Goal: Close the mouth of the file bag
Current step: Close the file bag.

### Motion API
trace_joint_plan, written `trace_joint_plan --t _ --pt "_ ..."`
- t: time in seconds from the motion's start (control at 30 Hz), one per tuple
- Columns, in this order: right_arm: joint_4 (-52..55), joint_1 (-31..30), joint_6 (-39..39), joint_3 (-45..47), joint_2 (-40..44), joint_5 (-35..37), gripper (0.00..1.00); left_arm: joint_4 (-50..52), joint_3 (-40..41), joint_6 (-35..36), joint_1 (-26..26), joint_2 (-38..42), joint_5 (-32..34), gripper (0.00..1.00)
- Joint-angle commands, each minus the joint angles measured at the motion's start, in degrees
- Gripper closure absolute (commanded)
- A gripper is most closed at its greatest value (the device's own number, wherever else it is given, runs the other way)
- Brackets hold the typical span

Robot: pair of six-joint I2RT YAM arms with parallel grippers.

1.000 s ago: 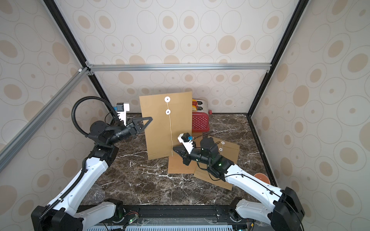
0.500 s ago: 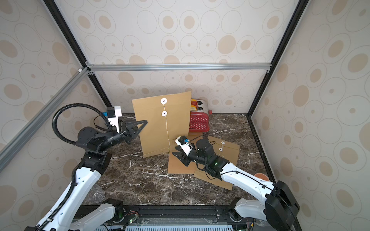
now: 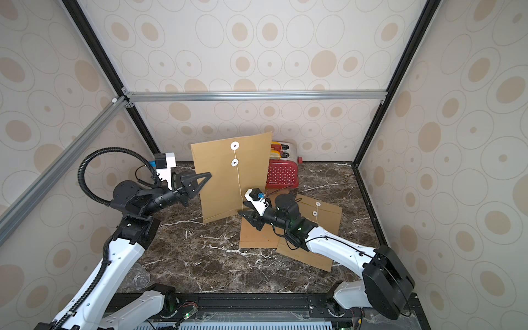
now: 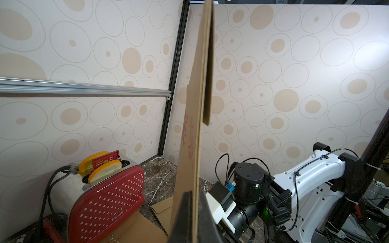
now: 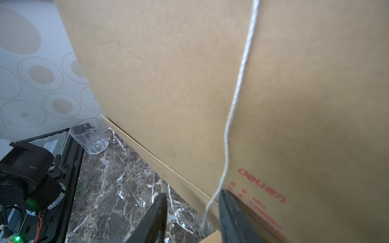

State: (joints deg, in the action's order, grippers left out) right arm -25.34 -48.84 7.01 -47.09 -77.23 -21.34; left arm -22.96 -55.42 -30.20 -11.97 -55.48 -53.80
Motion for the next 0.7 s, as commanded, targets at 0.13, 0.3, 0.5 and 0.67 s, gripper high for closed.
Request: trace_joint_plan --t 0.13,0.3,0.5,0.67 --pt "-5.5 -0.3 1.9 0.0 -2.7 -0.2 0.57 -1.2 -0.4 1.0 -0.4 1.1 -0.3 1.00" --pt "-6.0 -0.3 1.2 -0.1 -2.9 0.8 0.62 -1.2 -0.2 1.0 -0.4 1.1 -0.1 1.00" --pt "-11.2 -0.3 1.9 2.3 -3.4 6.1 0.58 -1.0 -0.1 1.8 -0.4 1.5 0.0 1.00" --pt "-13.7 -0.3 1.8 2.2 -6.2 7.8 0.57 -0.9 0.0 2.3 -0.4 1.6 0.0 1.00"
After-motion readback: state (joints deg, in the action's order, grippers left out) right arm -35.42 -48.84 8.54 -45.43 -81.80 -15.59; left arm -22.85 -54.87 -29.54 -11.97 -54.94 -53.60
